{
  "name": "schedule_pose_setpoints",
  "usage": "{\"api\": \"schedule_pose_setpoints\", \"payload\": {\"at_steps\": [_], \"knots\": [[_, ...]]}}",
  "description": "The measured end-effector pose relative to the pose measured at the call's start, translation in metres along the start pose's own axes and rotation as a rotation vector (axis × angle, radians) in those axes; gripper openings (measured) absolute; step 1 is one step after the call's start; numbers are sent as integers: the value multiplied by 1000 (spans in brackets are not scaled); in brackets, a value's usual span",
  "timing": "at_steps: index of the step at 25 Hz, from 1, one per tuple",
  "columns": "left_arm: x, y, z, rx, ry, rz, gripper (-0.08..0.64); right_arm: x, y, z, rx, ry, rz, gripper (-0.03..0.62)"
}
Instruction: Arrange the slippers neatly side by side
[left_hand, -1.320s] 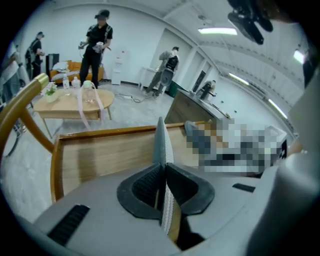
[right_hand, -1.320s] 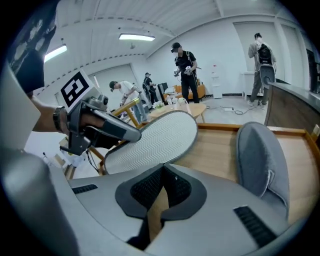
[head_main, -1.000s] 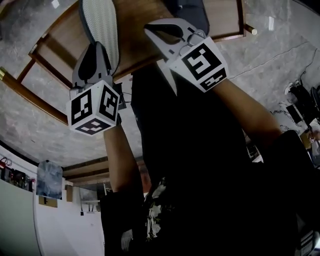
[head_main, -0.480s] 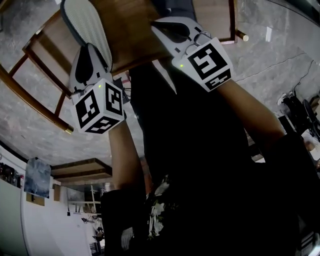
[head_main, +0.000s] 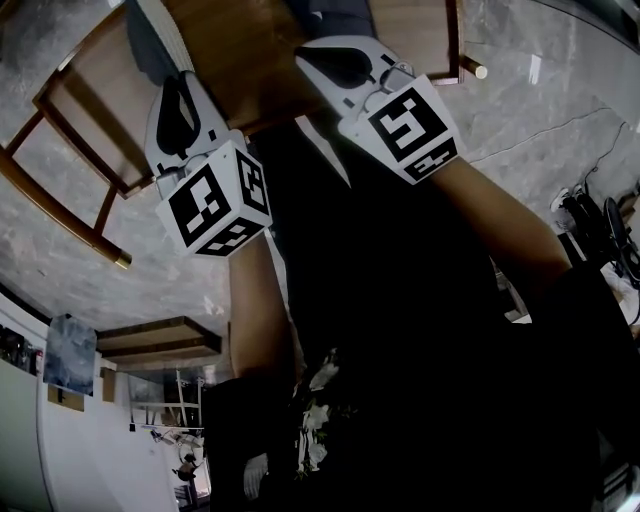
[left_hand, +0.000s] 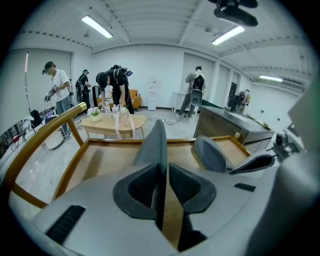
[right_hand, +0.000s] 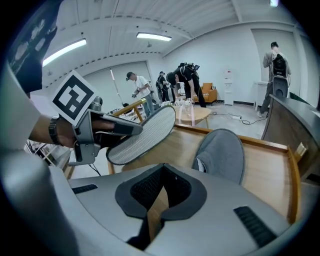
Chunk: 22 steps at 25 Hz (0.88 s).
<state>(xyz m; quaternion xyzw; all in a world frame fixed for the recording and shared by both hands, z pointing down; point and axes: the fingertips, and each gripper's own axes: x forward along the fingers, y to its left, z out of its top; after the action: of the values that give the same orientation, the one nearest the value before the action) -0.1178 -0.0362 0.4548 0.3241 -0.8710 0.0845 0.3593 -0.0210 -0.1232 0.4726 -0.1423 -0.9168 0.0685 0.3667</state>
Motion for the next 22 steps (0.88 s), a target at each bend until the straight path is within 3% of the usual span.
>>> {"api": "schedule_pose_setpoints", "payload": {"at_steps": [9, 16, 19, 22], "knots": [[-4, -39, -2, -97, 21, -177, 162, -9, -9, -3, 14, -16, -14, -2], [-8, -47, 2, -85, 48, -250, 202, -15, -11, 13, 51, -98, -24, -2], [-2, -42, 8, -17, 54, -275, 226, -22, -17, 30, 21, -185, -64, 0], [15, -38, 5, 145, 99, -284, 242, -30, -35, 34, 27, -230, -144, 12]]}}
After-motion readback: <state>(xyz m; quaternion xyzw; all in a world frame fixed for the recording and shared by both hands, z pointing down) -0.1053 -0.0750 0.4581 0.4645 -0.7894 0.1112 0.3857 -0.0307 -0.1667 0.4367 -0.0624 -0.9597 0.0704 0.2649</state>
